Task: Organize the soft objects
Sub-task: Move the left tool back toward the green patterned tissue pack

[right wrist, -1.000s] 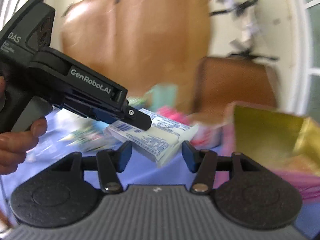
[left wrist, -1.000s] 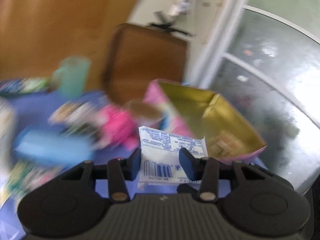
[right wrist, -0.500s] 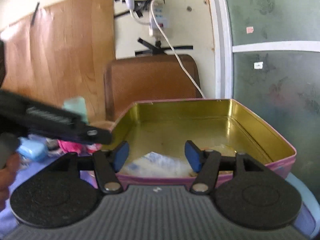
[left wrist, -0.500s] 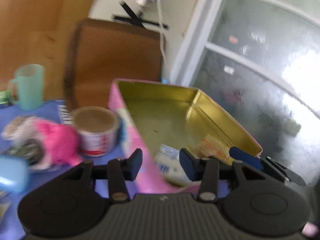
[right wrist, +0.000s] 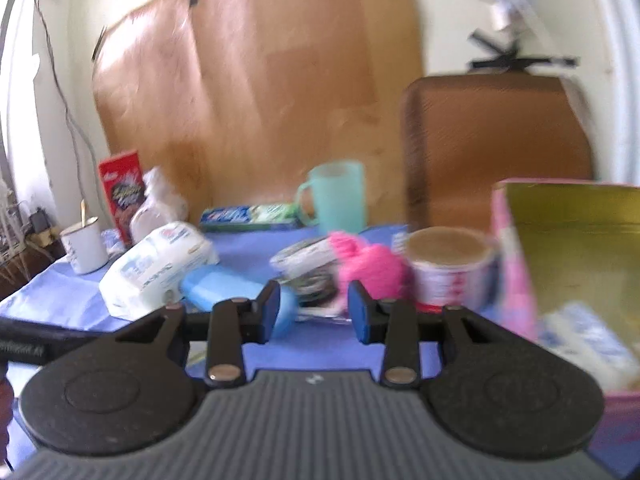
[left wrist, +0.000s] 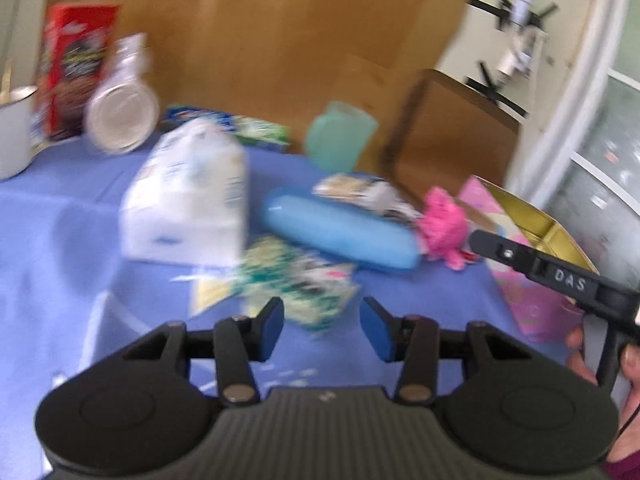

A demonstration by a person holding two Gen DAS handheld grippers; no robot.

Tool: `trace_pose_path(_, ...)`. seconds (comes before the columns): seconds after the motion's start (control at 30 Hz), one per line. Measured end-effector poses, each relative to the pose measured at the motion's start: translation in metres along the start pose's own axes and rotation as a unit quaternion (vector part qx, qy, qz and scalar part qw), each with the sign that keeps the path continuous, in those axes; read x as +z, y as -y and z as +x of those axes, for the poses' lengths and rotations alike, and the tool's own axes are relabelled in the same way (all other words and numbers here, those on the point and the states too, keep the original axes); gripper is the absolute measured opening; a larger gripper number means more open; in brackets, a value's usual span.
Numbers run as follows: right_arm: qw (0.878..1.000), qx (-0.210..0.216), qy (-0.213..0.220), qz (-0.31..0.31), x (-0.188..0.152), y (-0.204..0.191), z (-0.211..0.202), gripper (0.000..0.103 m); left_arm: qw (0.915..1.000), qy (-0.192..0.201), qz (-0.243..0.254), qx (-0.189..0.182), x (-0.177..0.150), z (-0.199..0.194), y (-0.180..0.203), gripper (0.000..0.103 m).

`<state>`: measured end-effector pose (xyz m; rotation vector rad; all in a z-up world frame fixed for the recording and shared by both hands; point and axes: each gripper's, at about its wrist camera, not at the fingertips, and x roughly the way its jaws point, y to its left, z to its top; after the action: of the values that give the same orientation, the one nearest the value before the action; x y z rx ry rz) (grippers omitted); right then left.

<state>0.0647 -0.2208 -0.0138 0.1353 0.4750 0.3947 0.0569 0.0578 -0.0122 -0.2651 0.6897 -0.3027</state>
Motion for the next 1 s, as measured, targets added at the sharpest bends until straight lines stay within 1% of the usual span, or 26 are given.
trace_pose_path(0.03, 1.000, 0.020, -0.015, 0.001, 0.000, -0.007, 0.007, 0.044, 1.0000, 0.000, -0.008, 0.000, 0.000, 0.000, -0.006, 0.043)
trace_pose_path(0.07, 0.999, 0.026, -0.026, -0.005, -0.001, -0.014, 0.017, 0.048, 0.9999, 0.001, -0.016, -0.002, 0.000, -0.001, -0.013, 0.043)
trace_pose_path(0.13, 0.999, 0.011, -0.041, -0.020, -0.002, -0.027, 0.032, 0.054, 0.9995, 0.002, -0.030, -0.006, -0.001, -0.003, -0.025, 0.043)
trace_pose_path(0.17, 0.999, 0.006, -0.049, -0.014, -0.001, -0.030, 0.036, 0.055, 0.9994, 0.003, -0.034, -0.008, -0.002, -0.004, -0.027, 0.043)
trace_pose_path(0.23, 0.999, 0.012, -0.037, -0.007, 0.000, -0.034, 0.033, 0.055, 0.9991, 0.006, -0.041, -0.009, -0.002, -0.004, -0.033, 0.043)
trace_pose_path(0.27, 0.999, 0.022, -0.030, -0.012, -0.001, -0.038, 0.029, 0.055, 0.9989, 0.008, -0.045, -0.011, -0.002, -0.005, -0.037, 0.043)
trace_pose_path(0.33, 0.998, 0.043, -0.029, -0.028, -0.006, -0.046, 0.028, 0.055, 0.9986, 0.013, -0.050, -0.013, -0.002, -0.008, -0.046, 0.045)
trace_pose_path(0.4, 0.997, 0.047, -0.030, -0.048, -0.006, -0.055, 0.029, 0.054, 0.9982, 0.014, -0.057, -0.012, -0.001, -0.005, -0.052, 0.045)
trace_pose_path(0.47, 0.997, 0.040, -0.005, -0.065, 0.008, -0.059, 0.026, 0.054, 0.9977, 0.006, -0.067, -0.011, 0.000, 0.000, -0.057, 0.045)
trace_pose_path(0.5, 0.997, 0.038, 0.013, -0.064, 0.022, -0.059, 0.023, 0.054, 0.9974, 0.004, -0.071, -0.012, 0.001, 0.001, -0.057, 0.045)
trace_pose_path(0.6, 0.996, 0.037, 0.076, -0.035, 0.076, -0.050, 0.003, 0.054, 0.9976, 0.013, -0.065, -0.018, 0.000, -0.005, -0.053, 0.045)
trace_pose_path(0.67, 0.993, 0.047, 0.109, -0.019, 0.103, -0.043, -0.013, 0.054, 0.9977, 0.019, -0.062, -0.021, -0.001, -0.009, -0.051, 0.045)
trace_pose_path(0.7, 0.992, 0.051, 0.119, -0.013, 0.111, -0.040, -0.020, 0.054, 0.9976, 0.019, -0.064, -0.020, -0.002, -0.011, -0.051, 0.045)
trace_pose_path(0.73, 0.991, 0.054, 0.121, -0.012, 0.114, -0.038, -0.024, 0.054, 0.9974, 0.019, -0.066, -0.020, -0.002, -0.012, -0.052, 0.045)
trace_pose_path(0.8, 0.991, 0.057, 0.117, -0.019, 0.107, -0.037, -0.030, 0.054, 0.9971, 0.022, -0.071, -0.019, -0.003, -0.015, -0.055, 0.045)
trace_pose_path(0.87, 0.991, 0.045, 0.118, -0.032, 0.100, -0.039, -0.033, 0.054, 0.9969, 0.020, -0.075, -0.016, -0.002, -0.015, -0.058, 0.045)
trace_pose_path(0.93, 0.988, 0.041, 0.149, -0.030, 0.114, -0.041, -0.042, 0.054, 0.9965, 0.013, -0.081, -0.014, -0.001, -0.012, -0.060, 0.045)
trace_pose_path(1.0, 0.981, 0.046, 0.188, -0.021, 0.145, -0.041, -0.059, 0.054, 0.9964, 0.012, -0.082, -0.017, 0.000, -0.013, -0.059, 0.045)
